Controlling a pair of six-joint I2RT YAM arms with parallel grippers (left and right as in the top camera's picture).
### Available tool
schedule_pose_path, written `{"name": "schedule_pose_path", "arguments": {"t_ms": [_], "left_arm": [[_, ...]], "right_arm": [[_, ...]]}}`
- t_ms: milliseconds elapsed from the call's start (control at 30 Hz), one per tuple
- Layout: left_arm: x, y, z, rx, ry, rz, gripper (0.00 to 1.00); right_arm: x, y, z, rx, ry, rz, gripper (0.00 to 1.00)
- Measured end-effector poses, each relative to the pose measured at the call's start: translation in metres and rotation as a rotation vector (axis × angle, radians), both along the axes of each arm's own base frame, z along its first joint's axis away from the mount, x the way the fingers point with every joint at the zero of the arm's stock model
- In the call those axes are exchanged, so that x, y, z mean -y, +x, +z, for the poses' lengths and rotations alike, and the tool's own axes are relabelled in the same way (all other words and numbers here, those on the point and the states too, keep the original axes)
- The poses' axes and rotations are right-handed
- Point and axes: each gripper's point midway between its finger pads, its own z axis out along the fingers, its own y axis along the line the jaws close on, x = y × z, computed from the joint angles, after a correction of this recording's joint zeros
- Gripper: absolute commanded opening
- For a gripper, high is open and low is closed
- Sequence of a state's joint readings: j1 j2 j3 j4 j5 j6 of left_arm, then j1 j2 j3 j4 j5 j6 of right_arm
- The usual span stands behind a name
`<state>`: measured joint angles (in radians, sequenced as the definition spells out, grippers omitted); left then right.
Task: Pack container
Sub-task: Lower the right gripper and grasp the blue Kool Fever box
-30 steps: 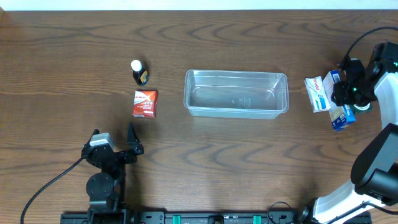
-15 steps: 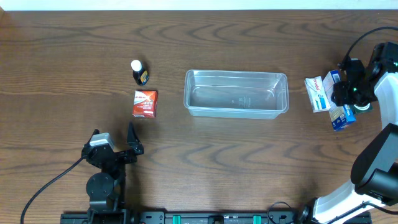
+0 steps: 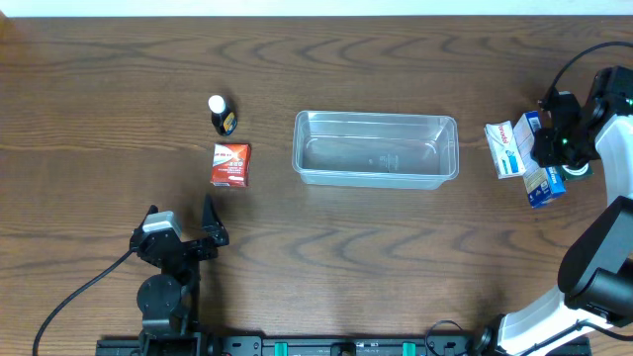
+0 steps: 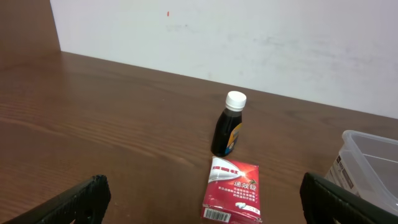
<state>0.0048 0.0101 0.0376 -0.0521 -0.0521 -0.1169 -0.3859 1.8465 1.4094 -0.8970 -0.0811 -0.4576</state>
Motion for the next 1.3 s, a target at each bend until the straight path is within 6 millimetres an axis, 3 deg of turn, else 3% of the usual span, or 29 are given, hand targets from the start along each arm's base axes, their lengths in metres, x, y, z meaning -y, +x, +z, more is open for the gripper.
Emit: {"name": "schedule_pose_path", "arguments": {"t_ms": [600,867,1300], "left_arm": [[0.0,0.0,0.0,0.0,0.0,0.0,0.98],[0.0,0.0,0.0,0.0,0.0,0.0,0.98],[0.0,0.0,0.0,0.0,0.0,0.0,0.98]], "right_arm": [[0.0012,0.003,0.0002,0.011,-0.004,-0.001,0.27],[0.0021,0.0039,-0.0029,0.008,-0.006,-0.001,0.37],[0.002,0.0039,-0.0032,0.007,-0.005,-0.001,0.25]]}}
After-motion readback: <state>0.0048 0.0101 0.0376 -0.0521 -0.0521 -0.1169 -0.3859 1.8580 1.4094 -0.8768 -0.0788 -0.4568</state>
